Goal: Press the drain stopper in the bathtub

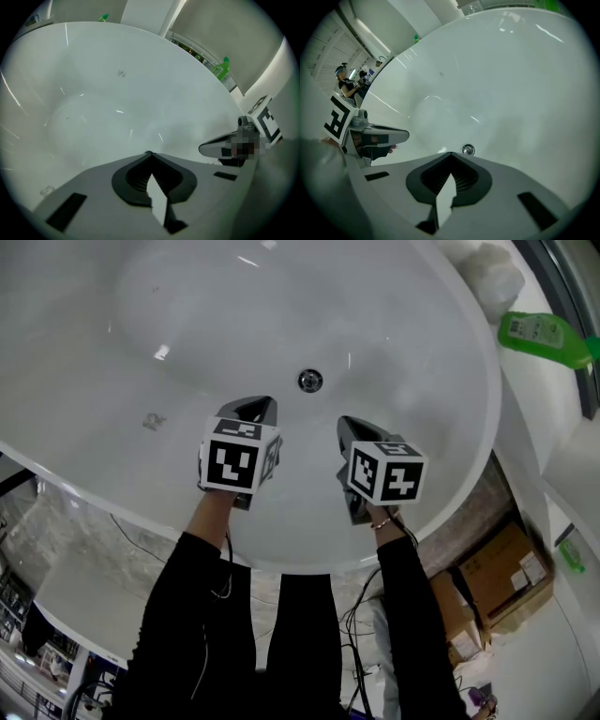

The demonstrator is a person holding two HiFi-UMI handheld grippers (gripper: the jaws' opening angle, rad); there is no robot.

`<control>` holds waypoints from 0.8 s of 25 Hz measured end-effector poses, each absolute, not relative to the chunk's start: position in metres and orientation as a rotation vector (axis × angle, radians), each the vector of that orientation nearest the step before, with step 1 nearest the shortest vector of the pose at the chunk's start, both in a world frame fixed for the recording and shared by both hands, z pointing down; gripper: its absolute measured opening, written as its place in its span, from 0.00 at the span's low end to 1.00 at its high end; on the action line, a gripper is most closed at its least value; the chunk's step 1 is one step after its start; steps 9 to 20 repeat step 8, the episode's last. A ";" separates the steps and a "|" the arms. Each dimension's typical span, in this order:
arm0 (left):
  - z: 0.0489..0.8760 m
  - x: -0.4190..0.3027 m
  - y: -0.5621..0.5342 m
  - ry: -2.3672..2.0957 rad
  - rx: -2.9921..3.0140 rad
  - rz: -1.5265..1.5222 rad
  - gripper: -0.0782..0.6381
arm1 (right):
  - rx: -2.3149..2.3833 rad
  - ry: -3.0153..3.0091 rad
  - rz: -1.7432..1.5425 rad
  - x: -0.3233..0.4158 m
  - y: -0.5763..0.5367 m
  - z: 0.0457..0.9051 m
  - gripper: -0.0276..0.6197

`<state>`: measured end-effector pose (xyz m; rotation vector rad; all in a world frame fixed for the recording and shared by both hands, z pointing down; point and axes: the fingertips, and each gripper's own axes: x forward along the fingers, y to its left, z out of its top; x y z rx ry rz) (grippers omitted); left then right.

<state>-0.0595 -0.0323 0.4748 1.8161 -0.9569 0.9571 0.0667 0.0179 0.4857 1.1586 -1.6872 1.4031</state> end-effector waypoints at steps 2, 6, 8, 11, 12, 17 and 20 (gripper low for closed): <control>0.473 -0.061 -0.031 -0.959 1.812 0.953 0.12 | 1.156 -1.688 1.399 0.066 0.019 0.484 0.05; 0.472 -0.065 -0.029 -0.962 1.808 0.950 0.12 | 1.158 -1.695 1.394 0.066 0.018 0.481 0.05; 0.472 -0.067 -0.027 -0.962 1.804 0.949 0.12 | 1.158 -1.700 1.394 0.065 0.018 0.479 0.05; 0.472 -0.067 -0.027 -0.962 1.804 0.949 0.12 | 1.158 -1.700 1.394 0.065 0.018 0.479 0.05; 0.472 -0.067 -0.027 -0.962 1.804 0.949 0.12 | 1.158 -1.700 1.394 0.065 0.018 0.479 0.05; 0.472 -0.067 -0.027 -0.962 1.804 0.949 0.12 | 1.158 -1.700 1.394 0.065 0.018 0.479 0.05; 0.472 -0.067 -0.027 -0.962 1.804 0.949 0.12 | 1.158 -1.700 1.394 0.065 0.018 0.479 0.05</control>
